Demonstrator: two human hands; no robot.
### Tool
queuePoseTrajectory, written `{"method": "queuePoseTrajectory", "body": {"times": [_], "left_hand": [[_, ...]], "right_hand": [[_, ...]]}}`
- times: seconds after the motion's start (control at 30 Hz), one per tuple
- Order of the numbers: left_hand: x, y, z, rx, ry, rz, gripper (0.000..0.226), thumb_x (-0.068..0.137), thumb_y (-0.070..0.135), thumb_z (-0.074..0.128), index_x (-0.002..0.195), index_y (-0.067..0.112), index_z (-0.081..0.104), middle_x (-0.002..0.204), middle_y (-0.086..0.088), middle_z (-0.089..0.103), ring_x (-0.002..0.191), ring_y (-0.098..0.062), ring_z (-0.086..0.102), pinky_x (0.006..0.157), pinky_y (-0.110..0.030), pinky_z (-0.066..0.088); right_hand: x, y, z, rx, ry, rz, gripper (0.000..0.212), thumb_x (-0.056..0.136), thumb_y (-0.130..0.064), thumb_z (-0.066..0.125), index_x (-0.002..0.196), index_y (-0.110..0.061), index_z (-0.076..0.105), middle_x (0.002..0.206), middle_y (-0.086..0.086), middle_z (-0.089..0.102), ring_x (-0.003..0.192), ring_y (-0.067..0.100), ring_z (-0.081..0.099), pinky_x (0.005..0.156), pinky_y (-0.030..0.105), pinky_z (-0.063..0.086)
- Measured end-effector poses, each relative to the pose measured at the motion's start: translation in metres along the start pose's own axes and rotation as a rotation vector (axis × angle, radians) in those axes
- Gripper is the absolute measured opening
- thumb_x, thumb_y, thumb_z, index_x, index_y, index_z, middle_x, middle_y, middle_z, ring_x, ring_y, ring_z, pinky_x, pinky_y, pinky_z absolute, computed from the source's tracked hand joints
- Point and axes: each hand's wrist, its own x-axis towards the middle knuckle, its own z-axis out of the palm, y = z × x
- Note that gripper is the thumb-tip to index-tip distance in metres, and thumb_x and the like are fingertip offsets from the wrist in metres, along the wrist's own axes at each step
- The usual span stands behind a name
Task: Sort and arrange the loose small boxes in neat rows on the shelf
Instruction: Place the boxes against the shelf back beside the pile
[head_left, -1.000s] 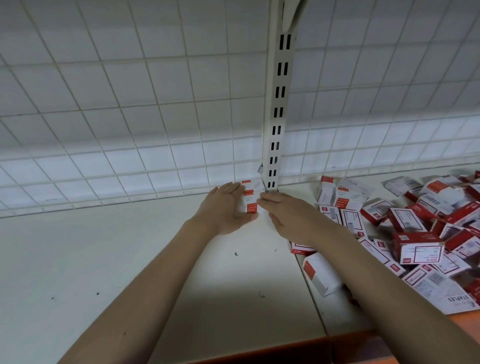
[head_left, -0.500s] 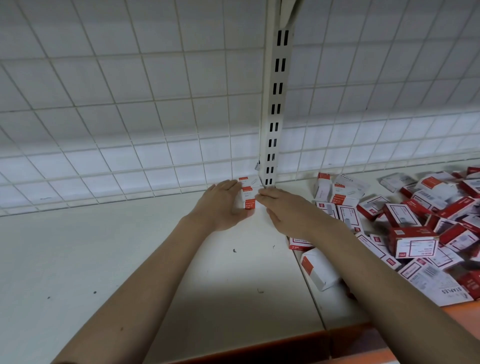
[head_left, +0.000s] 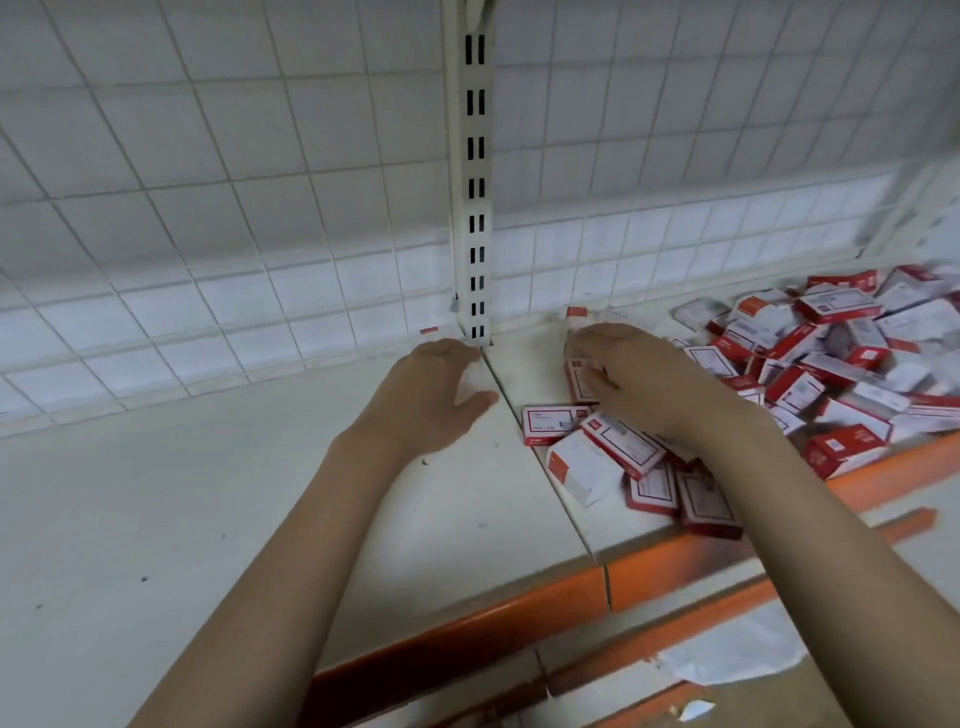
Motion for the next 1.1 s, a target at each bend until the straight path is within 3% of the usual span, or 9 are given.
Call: {"method": "queuePoseTrajectory", "body": {"times": [0.27, 0.57, 0.87, 1.1], "left_hand": [[-0.023, 0.049, 0.02, -0.005, -0.081, 0.154, 0.06, 0.088, 0.051, 0.049, 0.135, 0.015, 0.044, 0.138, 0.0, 0.045, 0.126, -0.018, 0.039, 0.103, -0.03, 0.031], [-0.035, 0.077, 0.041, 0.052, -0.081, 0.098, 0.081, 0.073, 0.071, 0.053, 0.135, 0.019, 0.043, 0.127, -0.001, 0.047, 0.118, -0.02, 0.041, 0.098, -0.032, 0.039], [-0.034, 0.088, 0.054, 0.068, -0.051, -0.03, 0.07, 0.078, 0.063, 0.056, 0.131, 0.019, 0.044, 0.127, -0.001, 0.047, 0.118, -0.019, 0.042, 0.098, -0.033, 0.036], [-0.05, 0.083, 0.041, 0.057, 0.095, -0.152, 0.064, 0.072, 0.05, 0.068, 0.121, 0.015, 0.047, 0.115, -0.001, 0.051, 0.105, -0.021, 0.048, 0.088, -0.033, 0.041]], "right_hand": [[-0.07, 0.007, 0.002, 0.047, 0.066, 0.112, 0.04, 0.092, -0.013, 0.048, 0.131, -0.009, 0.05, 0.13, 0.012, 0.052, 0.121, 0.03, 0.047, 0.1, 0.038, 0.04], [-0.111, 0.008, 0.007, 0.031, 0.076, 0.187, 0.046, 0.094, -0.019, 0.046, 0.139, -0.012, 0.041, 0.144, 0.006, 0.041, 0.132, 0.024, 0.037, 0.105, 0.028, 0.03], [-0.113, 0.021, -0.006, 0.03, 0.073, 0.108, 0.049, 0.095, -0.026, 0.043, 0.143, -0.015, 0.035, 0.145, 0.002, 0.04, 0.132, 0.02, 0.036, 0.105, 0.027, 0.03], [-0.091, 0.023, -0.014, 0.003, -0.028, -0.045, 0.052, 0.094, -0.017, 0.046, 0.143, -0.017, 0.032, 0.148, 0.003, 0.035, 0.135, 0.018, 0.03, 0.108, 0.023, 0.021]]}}
